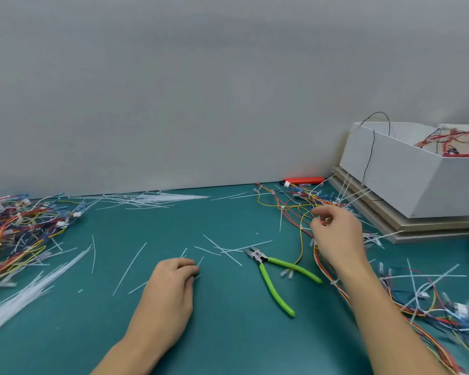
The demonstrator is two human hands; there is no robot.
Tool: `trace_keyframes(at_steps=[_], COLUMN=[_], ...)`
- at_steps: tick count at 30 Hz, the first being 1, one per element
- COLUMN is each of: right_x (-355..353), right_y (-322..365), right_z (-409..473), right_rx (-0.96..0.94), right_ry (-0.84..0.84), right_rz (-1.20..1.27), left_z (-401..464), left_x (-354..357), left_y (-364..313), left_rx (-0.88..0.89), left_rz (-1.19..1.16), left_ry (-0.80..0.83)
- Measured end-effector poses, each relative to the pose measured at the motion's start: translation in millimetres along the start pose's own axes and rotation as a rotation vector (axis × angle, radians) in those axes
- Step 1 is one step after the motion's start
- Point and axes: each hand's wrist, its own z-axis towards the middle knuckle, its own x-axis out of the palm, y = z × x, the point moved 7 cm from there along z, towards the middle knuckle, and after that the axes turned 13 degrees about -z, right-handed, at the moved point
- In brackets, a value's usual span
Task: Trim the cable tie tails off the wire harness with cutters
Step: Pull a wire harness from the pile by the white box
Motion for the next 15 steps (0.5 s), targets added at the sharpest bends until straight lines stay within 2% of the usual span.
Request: trace_keyframes(at_steps=[2, 7, 12, 15], right_x=[-17, -12, -2, -8], right_y=[-18, -43, -41, -37], right_z=[9, 16, 16, 23], right_rx=[0.080, 0.115, 0.073, 0.066], right_ry=[0.000, 0.222, 0.271, 0.210], right_rz=[-0.102, -0.364, -0.504, -0.544], left_z=[2, 5, 6, 7], left_x=[-5, -1, -5, -8], left_y=[2, 7, 15, 16], left_rx=[-0.010, -0.052, -0.171, -0.208], left_rz=[0.027, 0.132, 0.200, 0.191], left_ry=[-0.035, -0.003, -0.023, -0.033])
